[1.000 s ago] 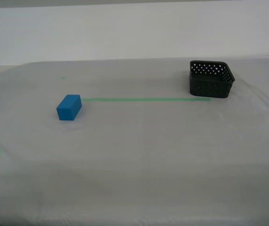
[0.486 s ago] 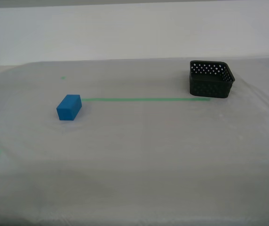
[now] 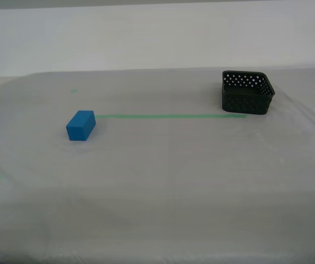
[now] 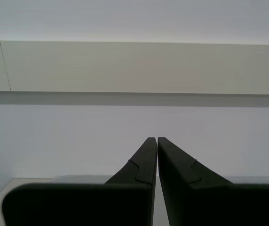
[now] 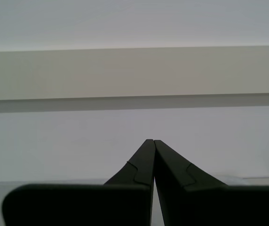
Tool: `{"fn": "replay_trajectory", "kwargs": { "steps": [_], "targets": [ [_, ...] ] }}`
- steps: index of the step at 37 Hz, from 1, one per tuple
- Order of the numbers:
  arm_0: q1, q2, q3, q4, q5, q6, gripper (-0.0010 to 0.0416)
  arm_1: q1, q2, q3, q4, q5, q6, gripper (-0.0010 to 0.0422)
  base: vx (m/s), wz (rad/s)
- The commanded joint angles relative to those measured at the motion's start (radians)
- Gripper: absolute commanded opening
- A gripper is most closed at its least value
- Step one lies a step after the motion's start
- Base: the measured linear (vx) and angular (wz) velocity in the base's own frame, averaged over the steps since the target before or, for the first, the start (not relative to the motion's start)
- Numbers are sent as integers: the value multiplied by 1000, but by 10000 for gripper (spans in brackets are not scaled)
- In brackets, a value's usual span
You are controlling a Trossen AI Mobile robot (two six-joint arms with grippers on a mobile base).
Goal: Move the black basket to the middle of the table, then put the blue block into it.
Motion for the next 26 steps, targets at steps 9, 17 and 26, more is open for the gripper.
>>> {"fn": "replay_trajectory", "kwargs": {
  "steps": [9, 17, 26],
  "targets": [
    [0, 0, 25, -94, -3, 19, 0, 0, 0, 0, 4, -1, 2, 0, 0, 0],
    [0, 0, 74, -196, -3, 20, 0, 0, 0, 0, 4, -1, 2, 0, 0, 0],
    [0, 0, 136, -328, -4, 78, 0, 0, 0, 0, 4, -1, 2, 0, 0, 0]
  ]
}}
